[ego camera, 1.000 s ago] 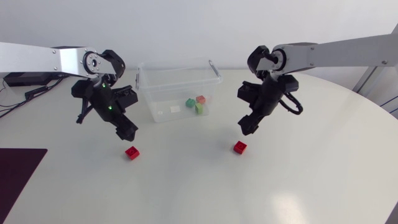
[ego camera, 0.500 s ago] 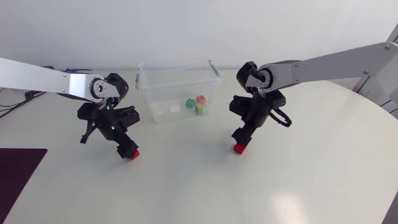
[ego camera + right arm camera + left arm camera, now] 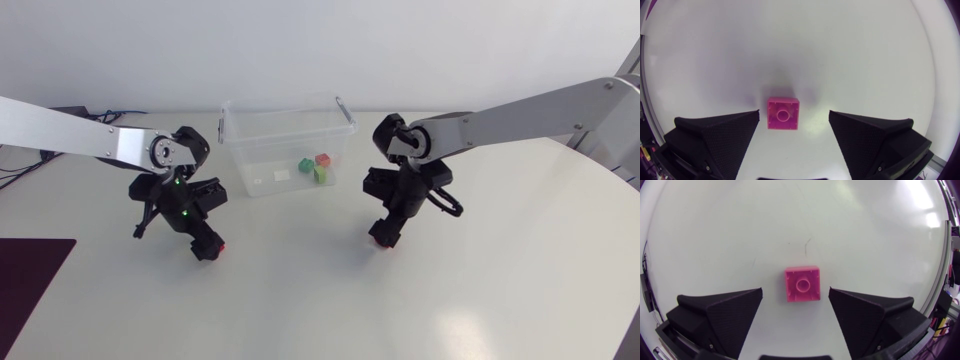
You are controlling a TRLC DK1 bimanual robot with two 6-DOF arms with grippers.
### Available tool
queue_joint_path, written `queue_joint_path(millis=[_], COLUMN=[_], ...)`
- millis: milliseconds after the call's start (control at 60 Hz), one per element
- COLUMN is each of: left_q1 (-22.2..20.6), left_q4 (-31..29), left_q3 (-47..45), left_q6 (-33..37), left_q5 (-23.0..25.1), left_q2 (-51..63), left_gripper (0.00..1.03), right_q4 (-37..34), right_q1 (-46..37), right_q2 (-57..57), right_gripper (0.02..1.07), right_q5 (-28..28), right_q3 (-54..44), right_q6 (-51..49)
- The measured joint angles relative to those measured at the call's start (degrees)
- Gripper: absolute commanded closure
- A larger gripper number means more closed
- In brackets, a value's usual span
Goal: Place the duplo bricks in the container
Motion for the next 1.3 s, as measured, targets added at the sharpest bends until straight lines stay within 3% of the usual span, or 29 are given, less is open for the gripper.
queue_joint_path(millis=[133,300,583,633,750,883,1300], left_q1=[-0.31,-0.31,-0.31,-0.31,-0.31,-0.17,0.15], left_q4=[0.26,0.44,1.27,1.60,1.73,1.73,0.92], left_q3=[-0.83,-0.98,-0.98,-0.98,-1.03,-1.03,-0.37], left_q6=[0.00,0.09,0.17,0.20,0.20,0.20,-0.09], left_q5=[1.09,2.49,3.17,3.50,4.57,6.27,7.58], left_q2=[0.09,0.13,0.13,0.15,0.15,0.20,-5.33], left_gripper=[0.23,0.44,0.48,0.48,0.66,0.74,0.74], right_q4=[1.57,2.34,3.19,3.23,4.37,5.14,1.09], right_q1=[0.24,0.33,0.52,0.66,0.66,0.66,0.66], right_q2=[1.11,1.60,1.57,1.57,1.46,1.46,-5.68], right_gripper=[0.12,0.18,0.29,0.39,0.72,0.81,0.81], right_q5=[0.00,0.02,0.24,0.39,0.37,0.15,0.17], right_q3=[-0.74,-1.75,-2.14,-2.14,-2.47,-2.75,-1.46], right_q6=[0.00,0.00,-0.02,0.00,-0.02,-0.46,-0.42])
